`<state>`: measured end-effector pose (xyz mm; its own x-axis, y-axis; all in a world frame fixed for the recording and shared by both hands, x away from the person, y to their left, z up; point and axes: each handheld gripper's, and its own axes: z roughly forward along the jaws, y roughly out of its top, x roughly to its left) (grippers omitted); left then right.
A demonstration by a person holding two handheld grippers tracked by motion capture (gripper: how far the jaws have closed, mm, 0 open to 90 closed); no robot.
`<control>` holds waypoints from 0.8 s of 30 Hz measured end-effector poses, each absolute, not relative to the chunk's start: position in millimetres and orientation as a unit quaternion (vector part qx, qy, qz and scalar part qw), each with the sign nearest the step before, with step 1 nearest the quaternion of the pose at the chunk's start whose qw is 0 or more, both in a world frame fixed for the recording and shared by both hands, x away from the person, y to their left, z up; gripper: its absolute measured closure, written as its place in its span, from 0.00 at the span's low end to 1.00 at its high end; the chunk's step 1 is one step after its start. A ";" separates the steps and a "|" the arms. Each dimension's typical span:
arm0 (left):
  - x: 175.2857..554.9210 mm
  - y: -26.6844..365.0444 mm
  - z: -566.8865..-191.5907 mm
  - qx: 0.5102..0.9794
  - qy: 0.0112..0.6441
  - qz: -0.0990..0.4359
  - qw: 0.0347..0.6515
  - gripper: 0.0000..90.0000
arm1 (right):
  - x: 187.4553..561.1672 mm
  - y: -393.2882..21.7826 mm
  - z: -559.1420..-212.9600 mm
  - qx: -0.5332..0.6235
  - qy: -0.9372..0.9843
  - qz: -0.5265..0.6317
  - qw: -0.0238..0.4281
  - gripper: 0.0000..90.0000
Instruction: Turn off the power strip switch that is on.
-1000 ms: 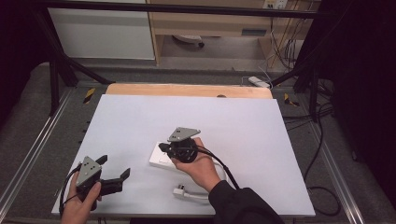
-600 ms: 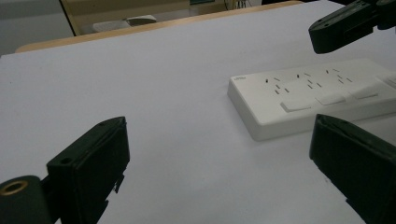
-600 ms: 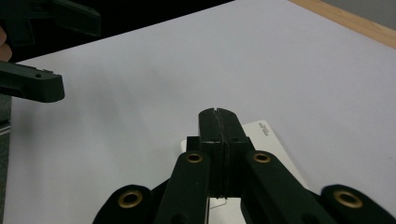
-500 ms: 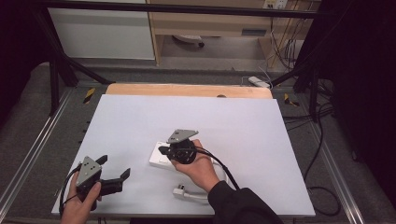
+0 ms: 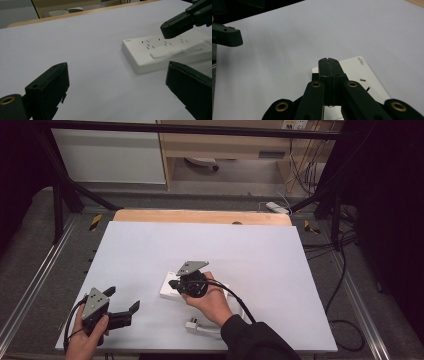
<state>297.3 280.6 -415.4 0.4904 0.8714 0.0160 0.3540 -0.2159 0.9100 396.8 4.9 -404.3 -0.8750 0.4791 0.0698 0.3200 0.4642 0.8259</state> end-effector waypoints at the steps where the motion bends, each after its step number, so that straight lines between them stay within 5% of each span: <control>1: 297.2 280.5 -415.5 0.728 0.422 0.279 0.464 0.05 | 396.8 5.3 -405.0 0.233 0.852 0.461 0.087 1.00; 24: 297.6 280.9 -415.8 0.728 0.423 0.279 0.463 0.05 | 400.1 8.1 -421.4 0.241 0.862 0.439 0.079 1.00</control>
